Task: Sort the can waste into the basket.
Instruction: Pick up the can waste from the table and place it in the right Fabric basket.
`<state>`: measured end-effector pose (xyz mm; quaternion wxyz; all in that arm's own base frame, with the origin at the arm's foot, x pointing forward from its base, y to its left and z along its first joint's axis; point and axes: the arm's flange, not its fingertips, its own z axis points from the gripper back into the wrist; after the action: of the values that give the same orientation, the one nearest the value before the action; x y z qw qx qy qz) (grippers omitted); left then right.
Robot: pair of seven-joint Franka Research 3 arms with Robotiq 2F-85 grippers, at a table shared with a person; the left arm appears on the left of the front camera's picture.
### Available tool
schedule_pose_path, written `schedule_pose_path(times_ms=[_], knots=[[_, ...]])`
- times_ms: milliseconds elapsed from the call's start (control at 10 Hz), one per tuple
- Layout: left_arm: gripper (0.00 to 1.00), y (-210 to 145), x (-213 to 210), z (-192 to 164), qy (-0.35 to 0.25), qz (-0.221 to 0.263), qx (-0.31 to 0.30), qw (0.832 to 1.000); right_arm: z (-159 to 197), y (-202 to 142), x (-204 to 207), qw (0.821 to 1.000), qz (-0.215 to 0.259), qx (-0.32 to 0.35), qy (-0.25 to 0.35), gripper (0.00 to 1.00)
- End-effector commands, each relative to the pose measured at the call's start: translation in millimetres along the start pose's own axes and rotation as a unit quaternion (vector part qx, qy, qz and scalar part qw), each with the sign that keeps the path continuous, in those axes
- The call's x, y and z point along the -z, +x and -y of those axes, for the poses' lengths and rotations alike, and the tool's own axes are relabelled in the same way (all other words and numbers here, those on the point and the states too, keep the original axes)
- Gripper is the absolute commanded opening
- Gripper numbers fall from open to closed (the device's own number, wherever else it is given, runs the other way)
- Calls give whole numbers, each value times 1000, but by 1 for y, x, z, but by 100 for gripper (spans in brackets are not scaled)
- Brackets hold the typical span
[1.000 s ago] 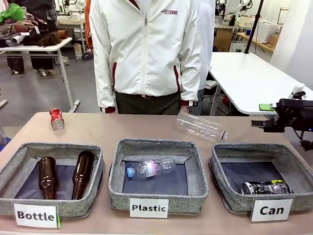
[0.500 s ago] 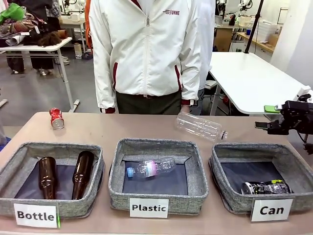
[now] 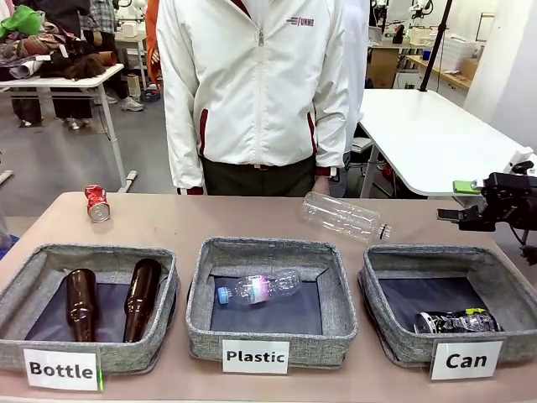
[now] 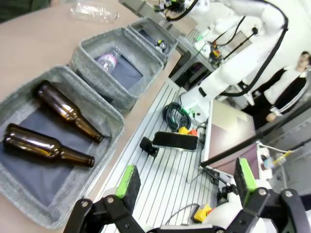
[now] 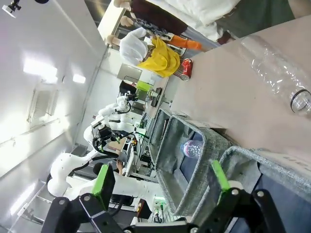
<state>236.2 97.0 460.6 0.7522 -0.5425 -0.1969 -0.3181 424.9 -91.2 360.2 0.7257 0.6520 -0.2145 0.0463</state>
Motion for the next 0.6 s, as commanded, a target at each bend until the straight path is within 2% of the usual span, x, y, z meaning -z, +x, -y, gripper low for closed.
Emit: schedule_pose_path(times_ms=[0,200,300,400,500], knots=[[100,56,-12,-15,33,-60,-59,996,-4,-4,0,1000,0,-13,4,100],[100,140,-39,-53,83,-68,-154,982,-4,-4,0,1000,0,-13,4,100],[100,177,-57,-78,145,-50,-201,967,-4,-4,0,1000,0,-13,4,100],[100,200,-65,-114,232,-36,-253,939,-4,-4,0,1000,0,-13,4,100],[100,206,-57,-143,274,-45,-280,919,-4,-4,0,1000,0,-13,4,100]])
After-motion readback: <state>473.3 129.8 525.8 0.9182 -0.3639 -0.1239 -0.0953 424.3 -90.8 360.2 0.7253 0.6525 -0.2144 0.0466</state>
